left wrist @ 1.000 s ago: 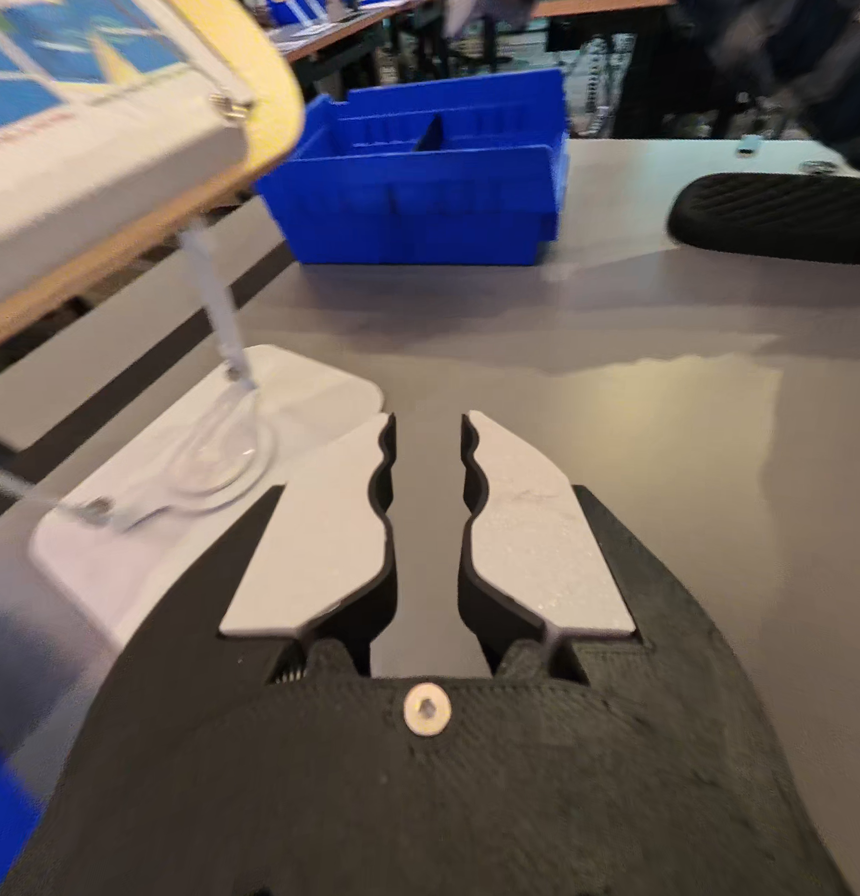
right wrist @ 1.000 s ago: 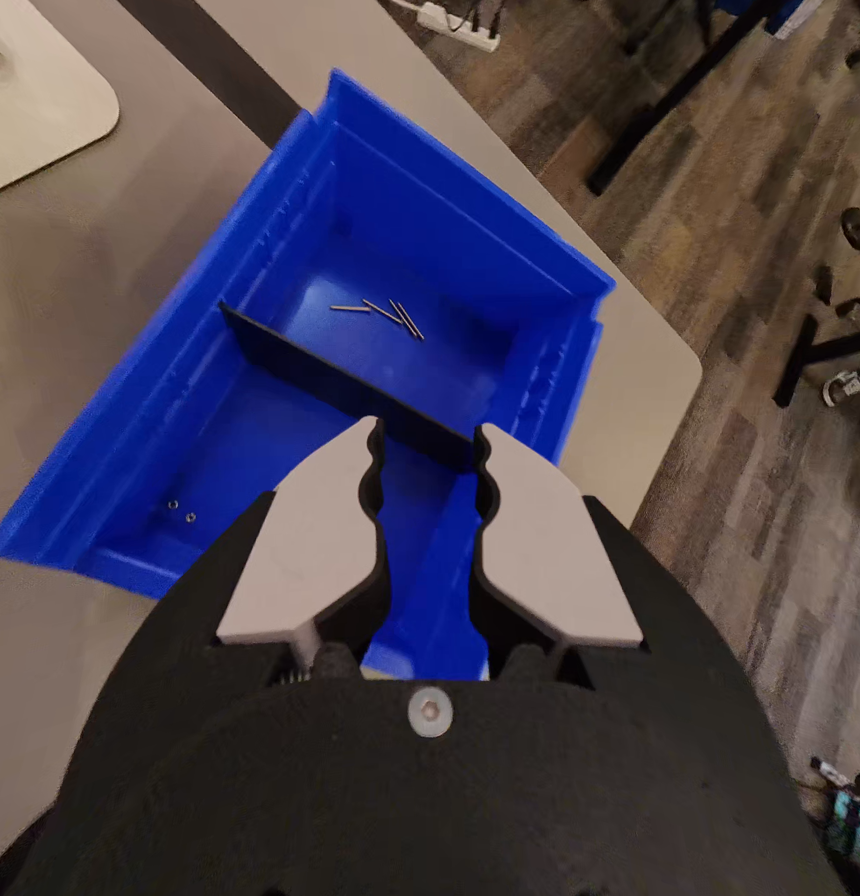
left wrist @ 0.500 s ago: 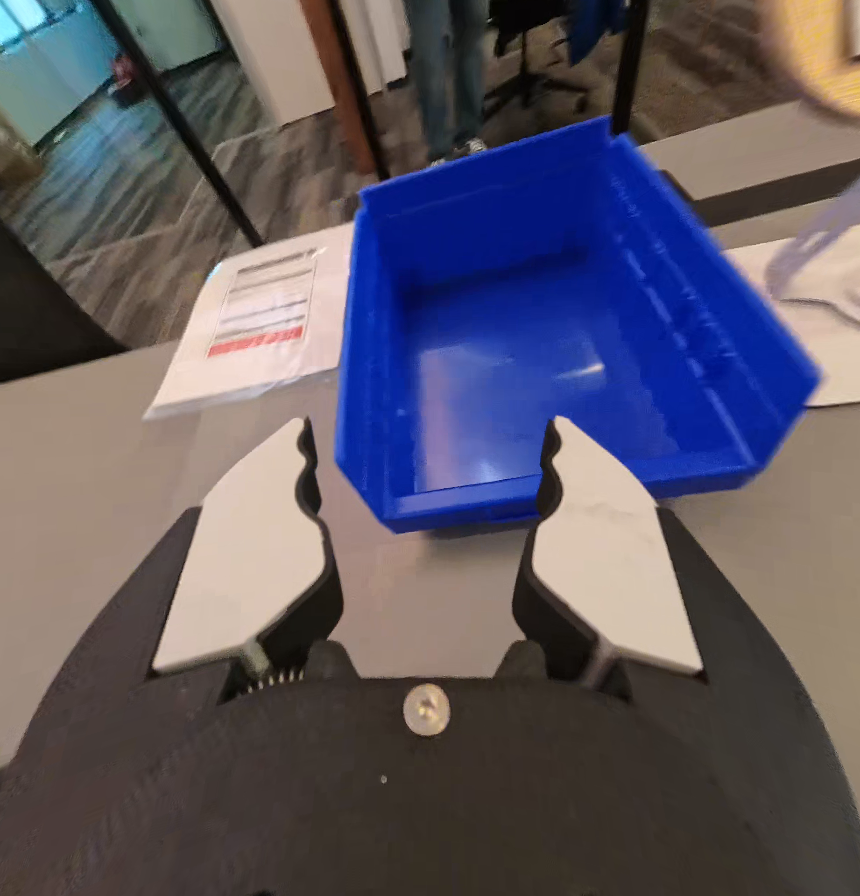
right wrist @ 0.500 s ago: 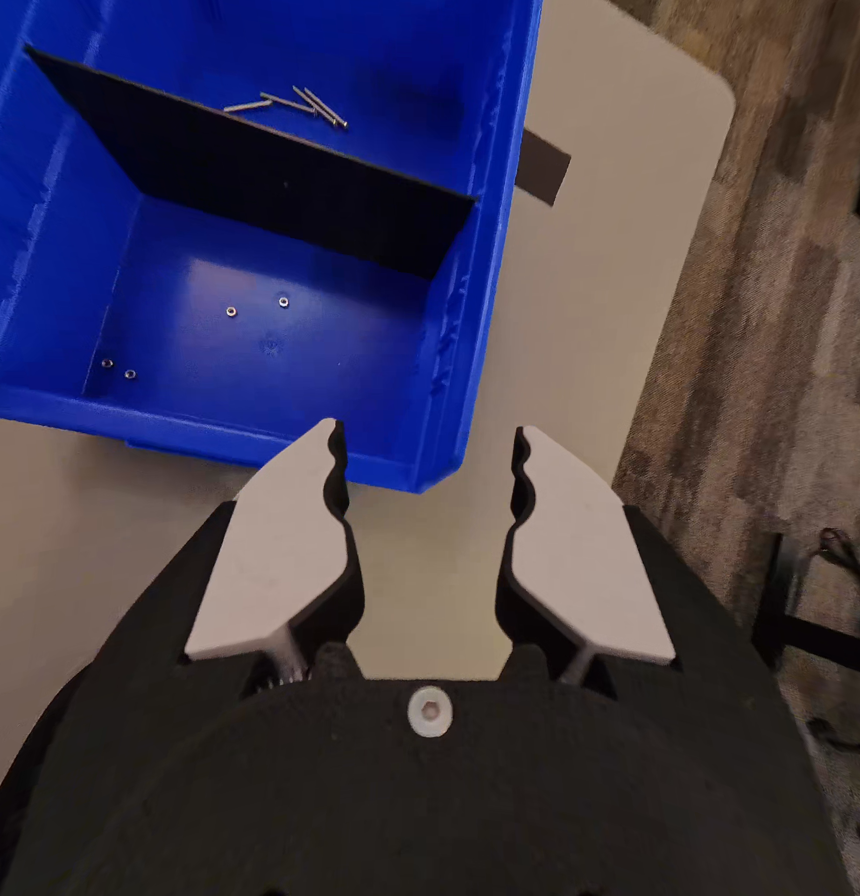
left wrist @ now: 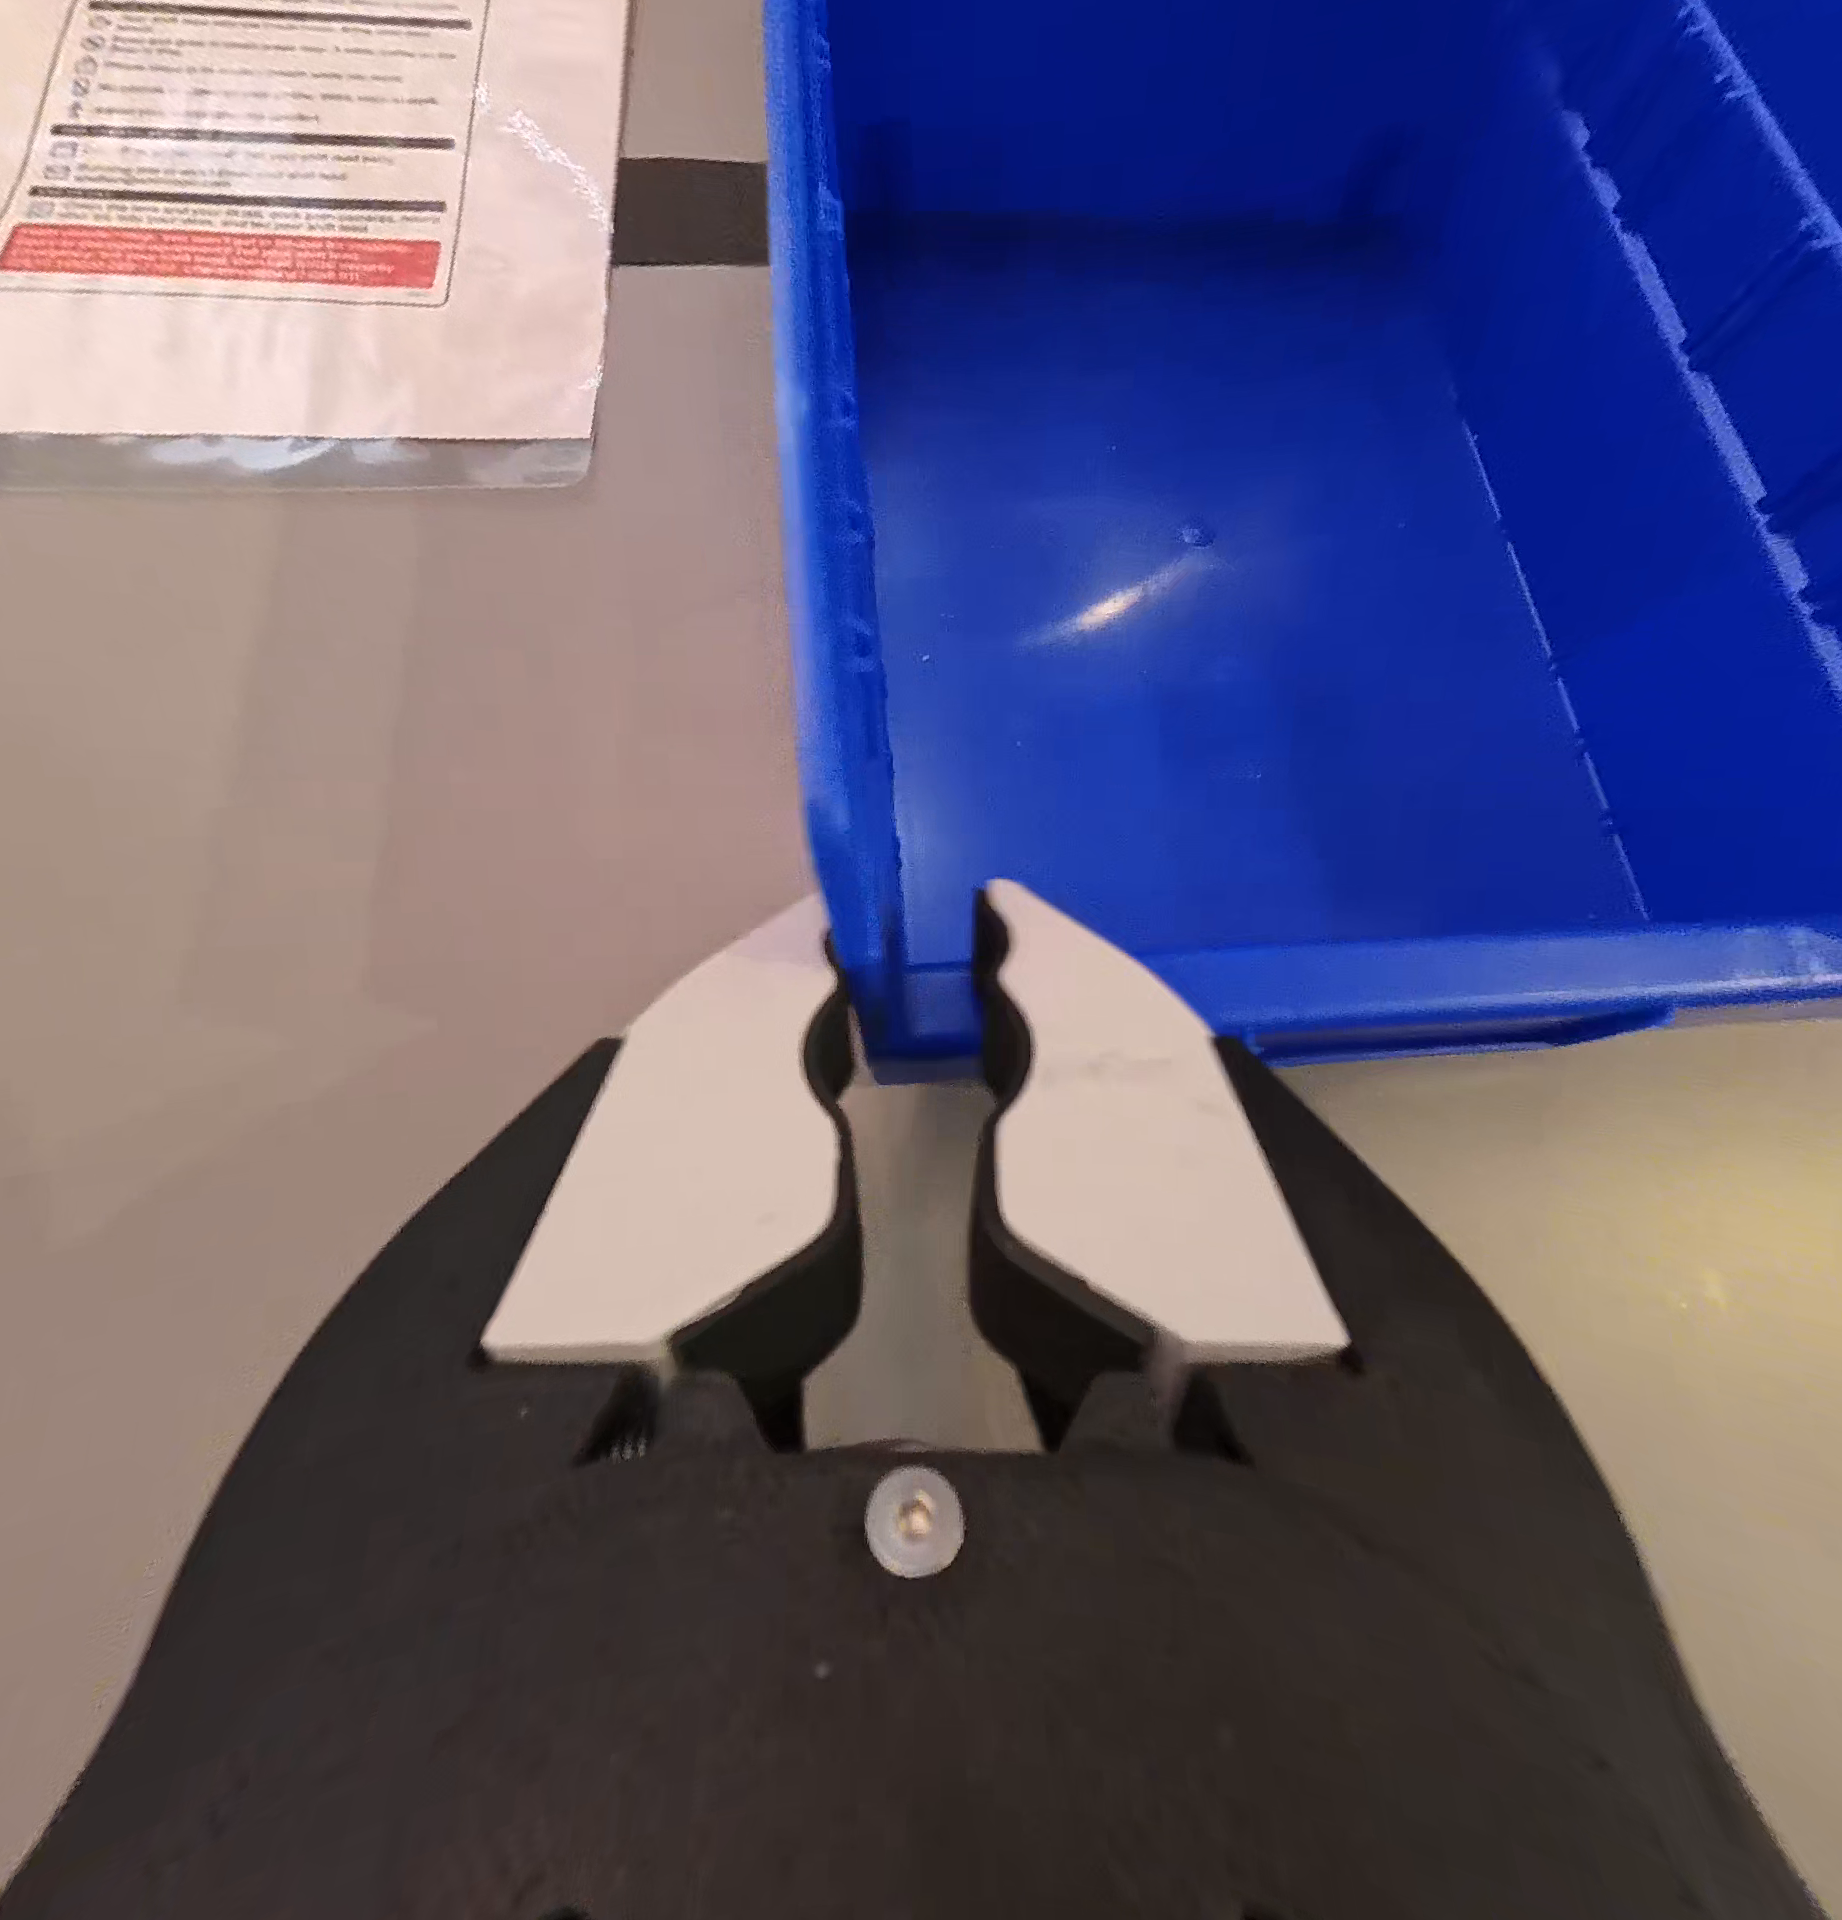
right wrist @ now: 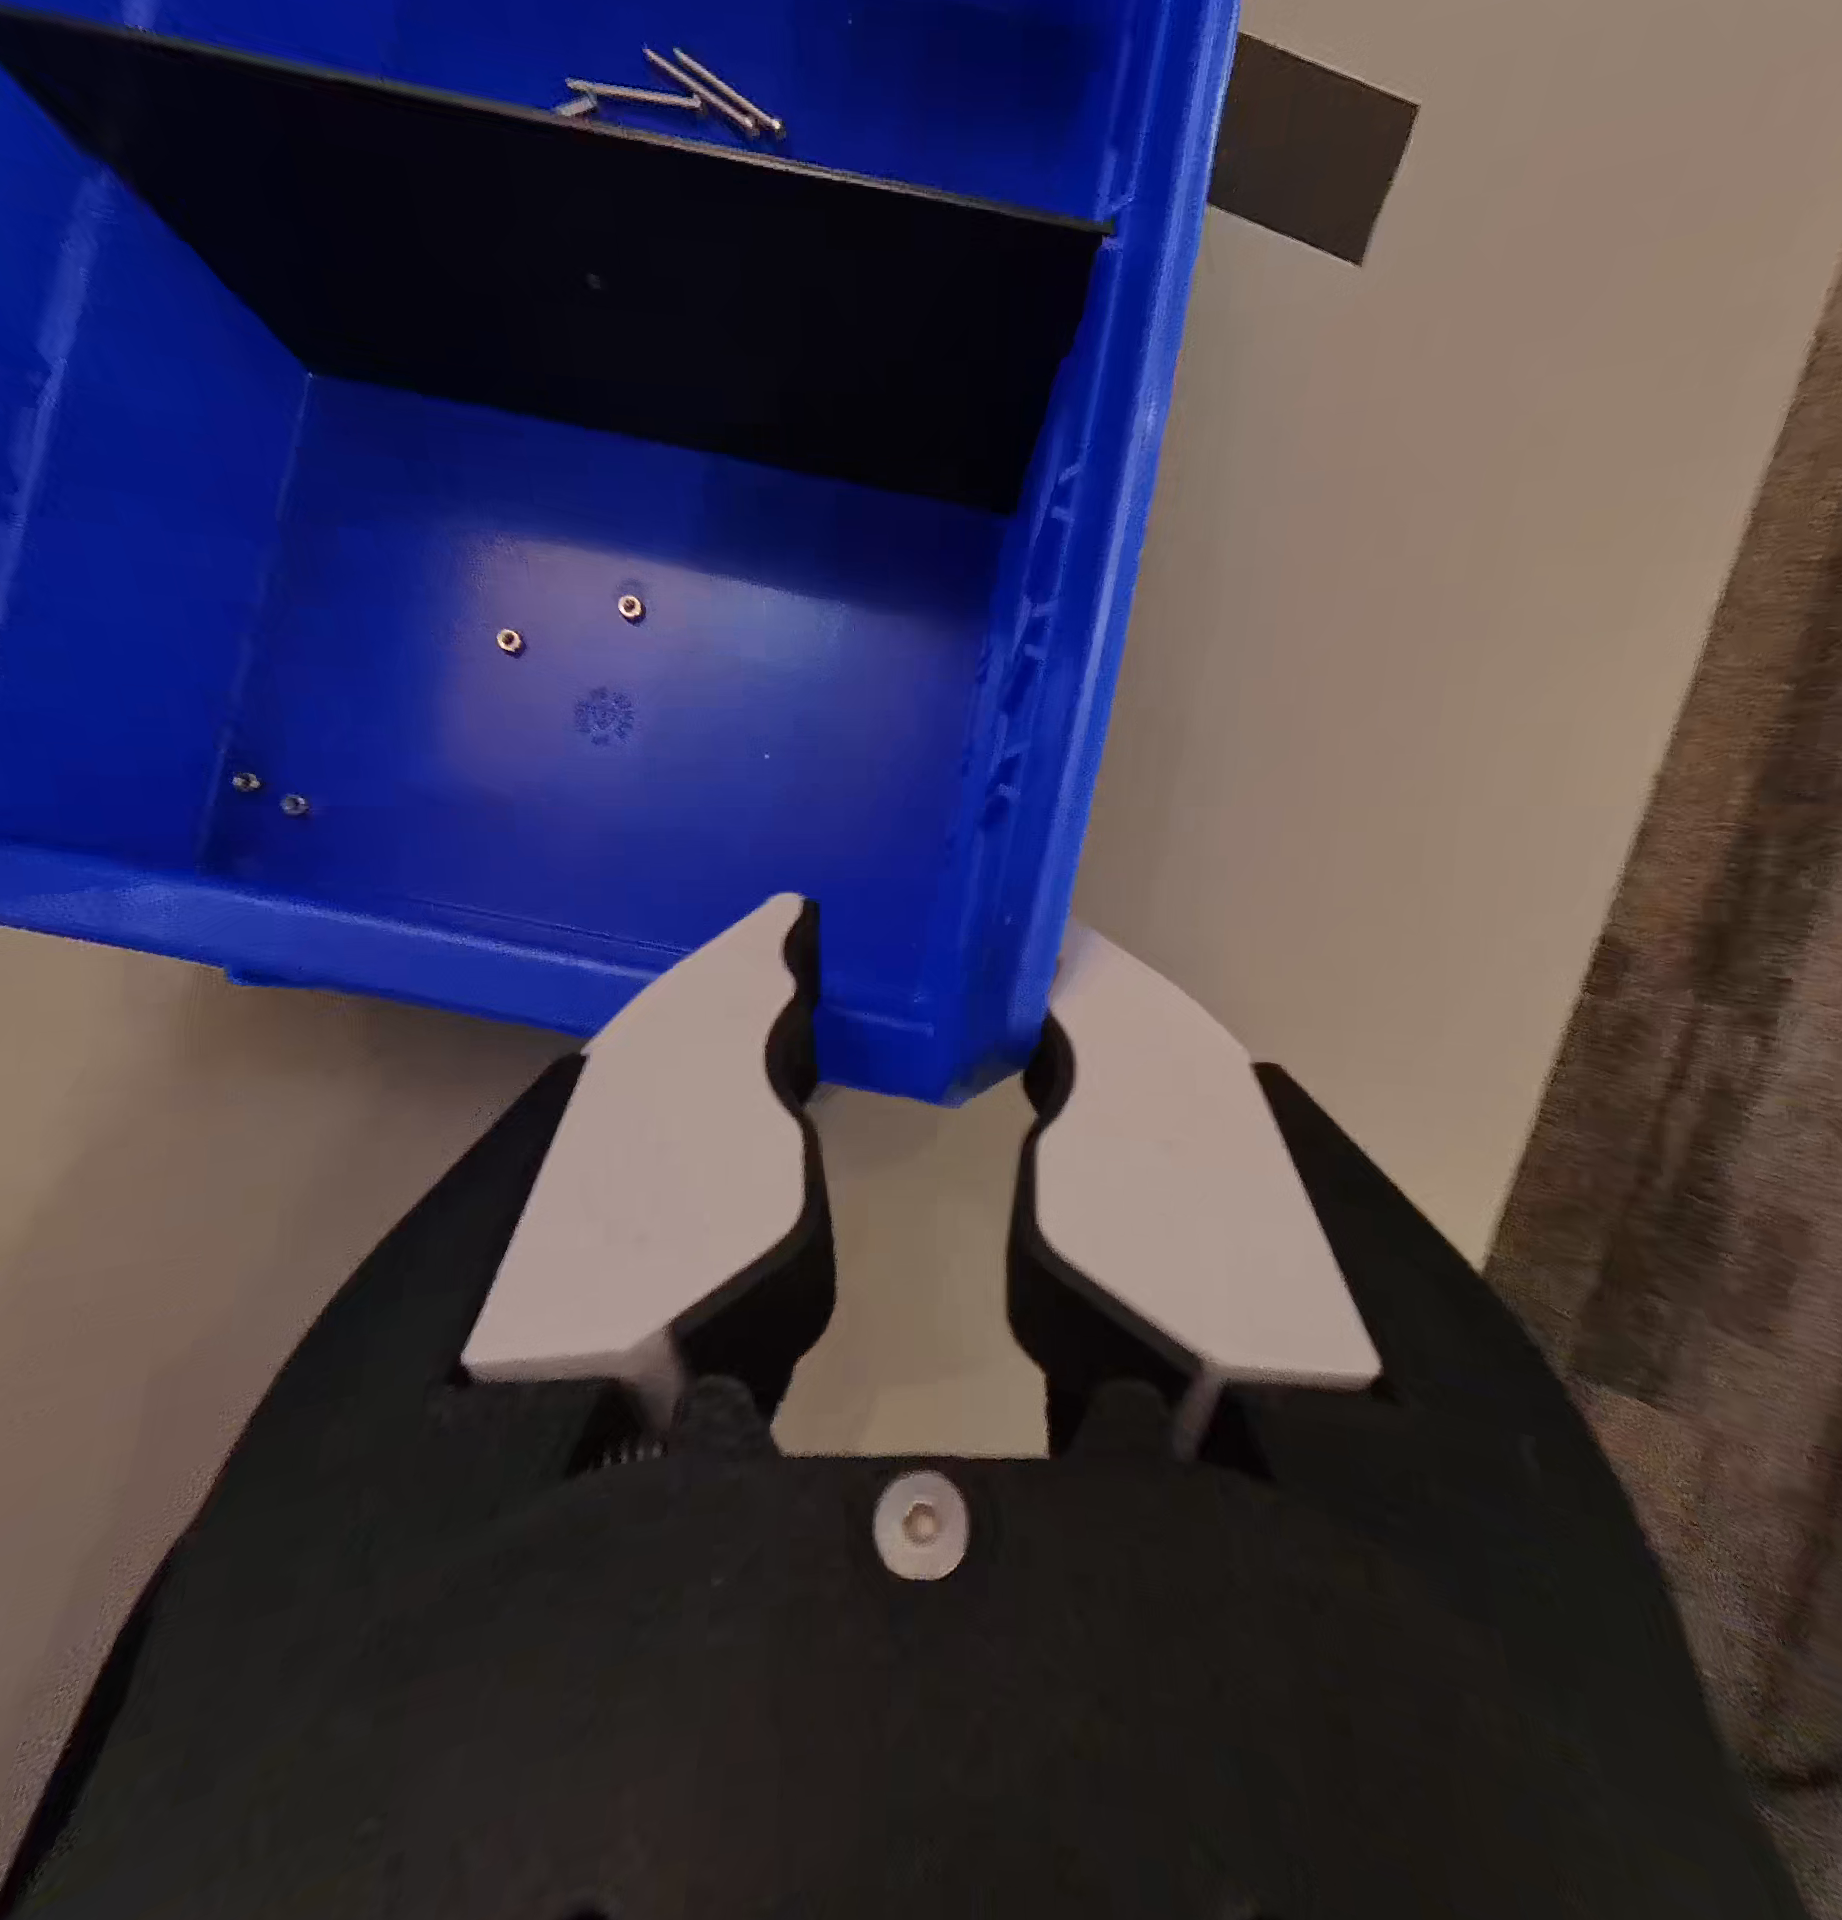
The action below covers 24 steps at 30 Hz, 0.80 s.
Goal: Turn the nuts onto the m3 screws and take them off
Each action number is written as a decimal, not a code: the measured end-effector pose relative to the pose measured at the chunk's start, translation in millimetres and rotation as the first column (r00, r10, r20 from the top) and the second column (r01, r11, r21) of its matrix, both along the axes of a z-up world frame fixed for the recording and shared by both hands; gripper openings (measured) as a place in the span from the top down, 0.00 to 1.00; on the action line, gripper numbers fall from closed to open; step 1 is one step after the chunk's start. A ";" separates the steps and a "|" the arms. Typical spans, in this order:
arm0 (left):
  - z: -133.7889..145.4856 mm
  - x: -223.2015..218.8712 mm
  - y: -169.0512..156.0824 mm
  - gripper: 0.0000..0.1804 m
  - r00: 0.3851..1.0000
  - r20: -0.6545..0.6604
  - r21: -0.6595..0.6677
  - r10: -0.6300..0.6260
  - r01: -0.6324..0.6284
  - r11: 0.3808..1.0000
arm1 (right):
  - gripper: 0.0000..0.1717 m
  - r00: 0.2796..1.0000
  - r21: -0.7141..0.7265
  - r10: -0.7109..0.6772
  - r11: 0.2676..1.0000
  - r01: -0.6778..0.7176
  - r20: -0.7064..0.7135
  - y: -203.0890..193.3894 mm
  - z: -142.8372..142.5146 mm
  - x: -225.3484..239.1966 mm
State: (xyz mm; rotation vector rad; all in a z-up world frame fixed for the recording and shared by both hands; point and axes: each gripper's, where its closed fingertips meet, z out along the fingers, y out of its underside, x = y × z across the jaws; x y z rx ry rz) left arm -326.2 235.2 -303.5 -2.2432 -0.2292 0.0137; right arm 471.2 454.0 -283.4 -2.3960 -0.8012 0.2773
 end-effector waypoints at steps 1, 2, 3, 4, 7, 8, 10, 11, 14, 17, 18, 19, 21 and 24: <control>-0.5 -1.4 -0.2 0.97 1.000 0.002 -0.004 -0.005 0.005 1.000 | 0.84 1.000 -0.007 -0.001 1.000 0.001 -0.022 1.1 -2.6 -1.1; -0.9 -1.4 0.6 0.97 1.000 0.017 0.001 -0.013 0.013 1.000 | 0.89 1.000 -0.010 -0.003 1.000 0.003 -0.028 3.0 -6.9 -0.8; -0.8 -1.3 0.7 0.98 0.999 0.034 0.003 -0.015 0.015 1.000 | 0.92 1.000 -0.010 -0.005 1.000 0.005 -0.029 5.3 -12.1 0.3; -0.9 -1.1 0.6 0.98 0.999 0.039 0.004 -0.020 0.019 1.000 | 0.96 0.999 -0.010 -0.009 1.000 0.008 -0.048 7.1 -15.7 0.1; 2.4 0.8 0.1 0.98 0.998 0.060 0.032 -0.031 0.029 0.999 | 0.97 0.994 -0.004 -0.024 1.000 0.023 -0.102 8.3 -16.1 -1.0; 5.4 2.1 -0.3 0.98 0.996 0.083 0.048 -0.035 0.031 0.998 | 0.97 0.995 -0.005 -0.029 1.000 0.029 -0.097 7.7 -16.2 -0.1; 11.9 1.3 -2.4 0.98 0.995 0.093 0.077 -0.036 0.029 0.997 | 0.97 0.994 -0.017 -0.034 0.999 0.032 -0.105 5.3 -16.3 0.1; 14.7 1.6 -4.0 0.98 0.996 0.076 0.081 -0.052 0.046 0.996 | 0.97 0.994 -0.025 -0.034 0.999 0.032 -0.105 3.5 -16.3 0.4; 25.2 1.6 -9.7 0.98 0.996 0.053 0.104 -0.070 0.064 0.993 | 0.97 0.996 -0.039 -0.025 0.999 0.021 -0.089 -3.7 -14.0 1.3; 39.2 0.5 -15.8 0.98 0.996 0.037 0.133 -0.077 0.071 0.989 | 0.97 0.996 -0.058 -0.016 0.998 0.011 -0.093 -13.0 -11.2 0.3; 44.3 -0.1 -18.0 0.98 0.996 0.030 0.145 -0.080 0.074 0.987 | 0.97 0.996 -0.064 -0.013 0.998 0.007 -0.093 -16.5 -10.3 0.0; 49.2 -0.9 -20.1 0.98 0.996 0.032 0.157 -0.079 0.073 0.985 | 0.97 0.996 -0.069 -0.009 0.998 0.003 -0.092 -20.1 -9.4 -0.3; 58.0 -2.2 -25.0 0.98 0.996 0.028 0.178 -0.081 0.075 0.981 | 0.97 0.996 -0.075 -0.001 0.997 -0.006 -0.090 -27.5 -6.6 -0.6; 68.9 -0.1 -32.3 0.98 0.995 0.011 0.194 -0.095 0.091 0.977 | 0.97 0.996 -0.086 0.017 0.996 -0.024 -0.082 -39.6 -3.1 -1.6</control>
